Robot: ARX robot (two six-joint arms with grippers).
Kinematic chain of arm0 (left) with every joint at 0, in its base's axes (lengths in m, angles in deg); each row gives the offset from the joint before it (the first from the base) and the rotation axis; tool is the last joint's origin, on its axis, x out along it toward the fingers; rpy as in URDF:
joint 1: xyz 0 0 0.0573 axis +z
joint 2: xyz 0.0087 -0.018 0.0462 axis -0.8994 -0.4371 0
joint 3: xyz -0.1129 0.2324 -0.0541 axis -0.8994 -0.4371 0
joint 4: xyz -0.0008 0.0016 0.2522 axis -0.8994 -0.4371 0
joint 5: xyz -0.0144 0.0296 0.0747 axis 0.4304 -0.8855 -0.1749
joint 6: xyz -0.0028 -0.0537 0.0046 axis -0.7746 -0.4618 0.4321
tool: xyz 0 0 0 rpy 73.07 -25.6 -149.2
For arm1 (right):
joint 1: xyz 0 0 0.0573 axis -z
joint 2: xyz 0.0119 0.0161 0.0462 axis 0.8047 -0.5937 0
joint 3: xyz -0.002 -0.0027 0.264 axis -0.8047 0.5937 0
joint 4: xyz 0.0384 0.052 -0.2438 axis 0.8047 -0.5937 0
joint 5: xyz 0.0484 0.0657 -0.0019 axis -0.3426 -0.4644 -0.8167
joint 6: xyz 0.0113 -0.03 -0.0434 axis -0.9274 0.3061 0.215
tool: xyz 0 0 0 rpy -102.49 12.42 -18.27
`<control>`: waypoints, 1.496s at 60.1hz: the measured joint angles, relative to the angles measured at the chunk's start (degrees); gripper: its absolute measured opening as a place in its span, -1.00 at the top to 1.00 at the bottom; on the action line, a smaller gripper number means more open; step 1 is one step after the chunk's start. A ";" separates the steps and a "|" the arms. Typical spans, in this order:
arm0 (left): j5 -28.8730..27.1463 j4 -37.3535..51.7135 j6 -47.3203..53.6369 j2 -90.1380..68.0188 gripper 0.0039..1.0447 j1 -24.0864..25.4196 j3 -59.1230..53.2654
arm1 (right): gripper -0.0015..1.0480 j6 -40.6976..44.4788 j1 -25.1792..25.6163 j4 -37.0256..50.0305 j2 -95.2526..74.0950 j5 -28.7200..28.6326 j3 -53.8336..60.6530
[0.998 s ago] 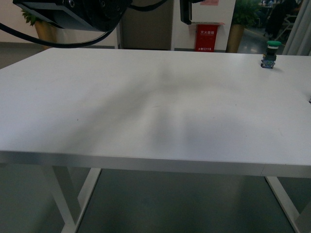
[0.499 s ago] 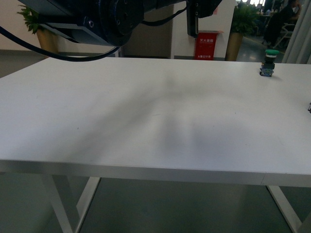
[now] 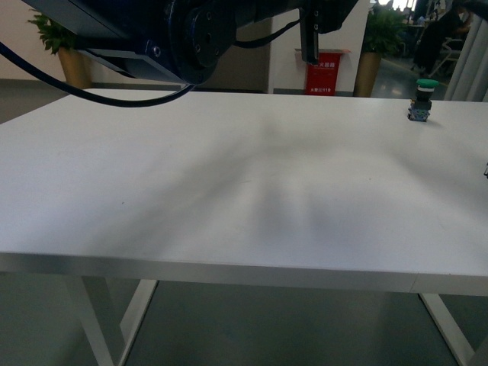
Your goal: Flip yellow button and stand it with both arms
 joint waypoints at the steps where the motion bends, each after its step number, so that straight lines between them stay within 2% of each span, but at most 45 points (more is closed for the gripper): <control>1: 0.02 0.00 0.00 0.00 0.29 -0.17 -0.17 | -0.87 0.26 -0.39 0.04 -0.70 0.76 -0.48; 8: 0.17 0.00 0.04 0.20 0.29 -0.85 -0.74 | -0.87 0.70 -1.49 0.85 -2.99 3.54 -2.71; 40: 0.46 0.13 0.17 0.59 0.29 -1.27 -1.42 | -0.86 -0.02 -2.93 4.83 -4.76 6.43 -4.11; 53: 0.57 -0.13 0.26 0.63 0.29 -1.33 -1.42 | -0.18 0.02 -3.06 4.94 -4.94 6.43 -4.26; 59: 0.55 -0.11 0.22 0.81 0.29 -1.31 -1.40 | 0.24 0.28 -3.21 4.94 -5.49 4.85 -4.26; 81: 0.81 -1.90 0.28 0.90 0.29 -1.16 -1.38 | 0.29 1.81 -3.26 3.26 -5.55 3.54 -4.63; 90: 0.81 -2.47 2.54 1.62 -0.21 -0.39 -2.49 | 0.30 2.62 -3.26 2.91 -5.57 2.82 -4.66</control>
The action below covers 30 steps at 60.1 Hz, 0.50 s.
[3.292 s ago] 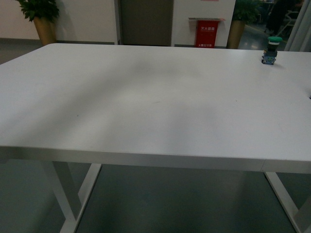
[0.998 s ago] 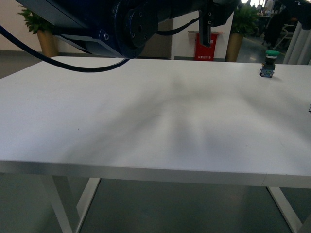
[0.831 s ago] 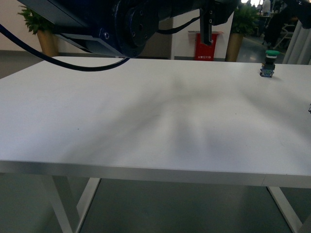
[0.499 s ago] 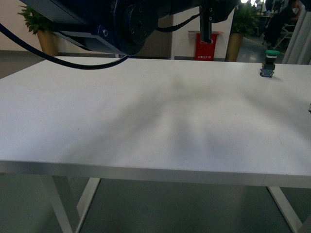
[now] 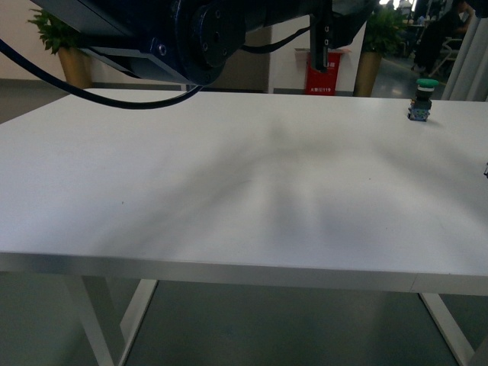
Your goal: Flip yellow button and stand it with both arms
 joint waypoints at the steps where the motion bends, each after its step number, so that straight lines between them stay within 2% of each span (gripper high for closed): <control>1: 0.04 -0.59 0.70 0.46 -0.31 0.28 -0.61 | 0.30 0.02 0.02 -0.04 0.00 0.00 0.02; 12: 1.55 -7.41 9.40 7.43 -0.91 4.11 -8.22 | 0.30 1.11 1.75 -0.74 0.00 0.20 0.00; 20: 1.38 -19.63 24.65 18.10 -0.89 7.37 -16.63 | 0.30 1.92 3.34 -1.42 -0.04 0.55 -0.44; 27: -4.15 -34.88 46.60 30.99 -0.89 9.01 -26.05 | 0.30 2.60 4.15 -2.08 -0.07 0.42 -1.01; 30: -7.89 -41.38 59.08 37.31 -0.89 9.53 -31.34 | 0.30 2.95 4.37 -2.58 -0.11 0.42 -1.42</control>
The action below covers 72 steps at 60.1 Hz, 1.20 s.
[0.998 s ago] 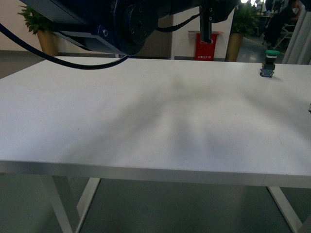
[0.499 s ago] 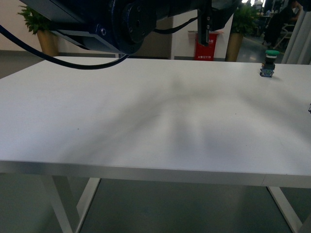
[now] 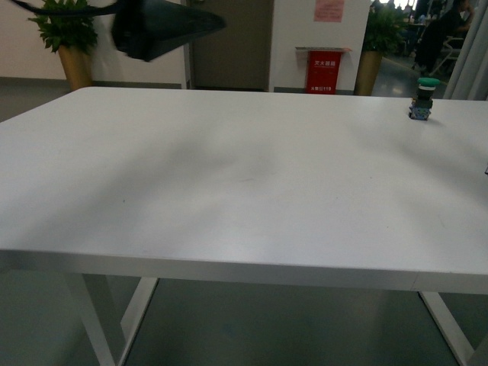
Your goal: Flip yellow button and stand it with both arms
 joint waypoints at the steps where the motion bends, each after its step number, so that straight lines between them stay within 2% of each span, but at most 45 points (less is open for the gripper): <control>1: -1.64 -2.54 6.19 3.04 -0.89 0.31 -2.82 | 0.30 0.11 0.04 -0.09 0.00 0.00 -0.04; 6: -7.58 -8.57 28.35 12.98 -0.89 2.10 -14.10 | 0.30 0.68 0.28 -0.46 0.00 -0.02 -0.09; 8: -8.52 -9.79 33.24 15.50 -0.89 3.06 -17.25 | 0.30 0.79 0.31 -0.52 -0.02 -0.02 -0.09; 14: -9.33 -13.81 44.87 22.95 -0.89 6.49 -26.21 | 0.30 0.98 0.39 -0.79 -0.07 0.02 -0.11; 21: -10.99 -17.44 52.41 30.84 -0.89 10.62 -34.34 | 0.30 1.14 0.48 -0.81 -0.07 0.04 -0.11; 26: -10.91 -20.31 55.28 35.43 -0.89 12.90 -38.62 | 0.30 1.14 0.48 -0.81 -0.07 0.00 -0.13; 31: -7.69 -24.61 55.49 39.34 -0.89 14.62 -42.38 | 0.30 1.16 0.63 -0.81 -0.07 0.00 -0.15; 39: -7.72 -27.87 55.04 43.36 -0.89 14.53 -47.08 | 0.30 1.31 0.85 -0.94 -0.07 0.02 -0.15; 72: -11.13 -24.98 52.89 43.95 -0.89 12.13 -50.31 | 0.30 1.09 2.45 -1.01 0.02 -0.68 -0.15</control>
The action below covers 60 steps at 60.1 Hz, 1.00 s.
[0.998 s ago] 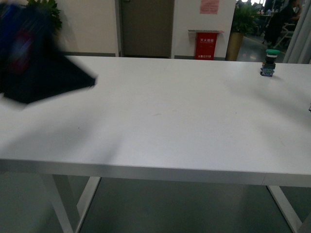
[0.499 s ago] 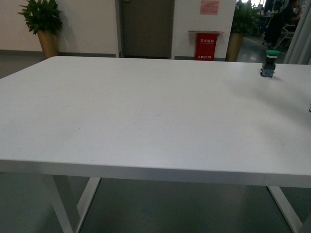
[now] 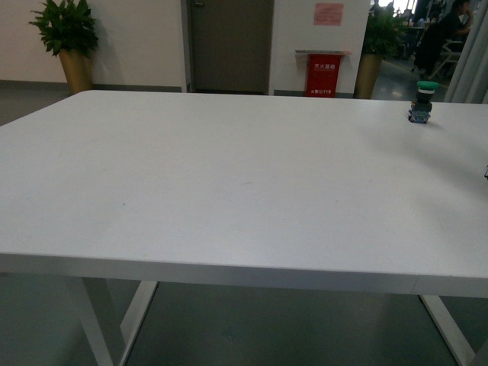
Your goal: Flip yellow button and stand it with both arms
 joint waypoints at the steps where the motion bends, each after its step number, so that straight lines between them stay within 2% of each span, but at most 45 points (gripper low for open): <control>1: -0.07 0.15 -0.04 -0.09 -0.89 -0.02 0.00 | 0.30 0.00 0.02 0.02 0.00 -0.02 0.00; 21: -1.99 6.10 -2.71 -1.22 -0.89 -0.70 0.33 | 0.30 -0.31 0.17 0.66 0.00 -0.35 0.00; 26: -4.11 8.35 -4.55 -1.38 -0.88 -0.74 0.28 | 0.30 -0.39 0.17 0.96 0.00 -0.44 0.00; 28: -10.80 18.34 -7.85 -1.36 -0.76 -1.97 -2.89 | 0.30 -0.42 0.20 1.01 0.00 -0.44 0.00; 33: -20.44 37.70 -13.60 -0.35 -0.52 -2.51 -10.12 | 0.30 -0.42 0.24 1.01 0.00 -0.46 0.00; 38: -22.86 49.64 -17.49 1.77 -0.28 -2.08 -14.08 | 0.30 -0.42 0.35 1.01 0.00 -0.42 0.00; 43: -18.97 52.22 -19.28 5.25 -0.01 1.27 -14.69 | 0.30 -0.42 0.37 1.03 0.00 -0.57 0.00; 50: -18.67 49.09 -20.57 10.19 0.54 2.67 -16.46 | 0.30 -0.42 0.44 1.11 0.02 -0.68 0.00; 56: -18.49 50.45 -20.96 11.15 0.89 2.67 -18.08 | 0.30 -0.42 0.44 1.14 0.04 -0.66 0.00; 60: -18.43 48.06 -21.22 14.05 0.93 2.67 -18.10 | 0.30 -0.42 0.42 1.25 0.11 -0.76 0.00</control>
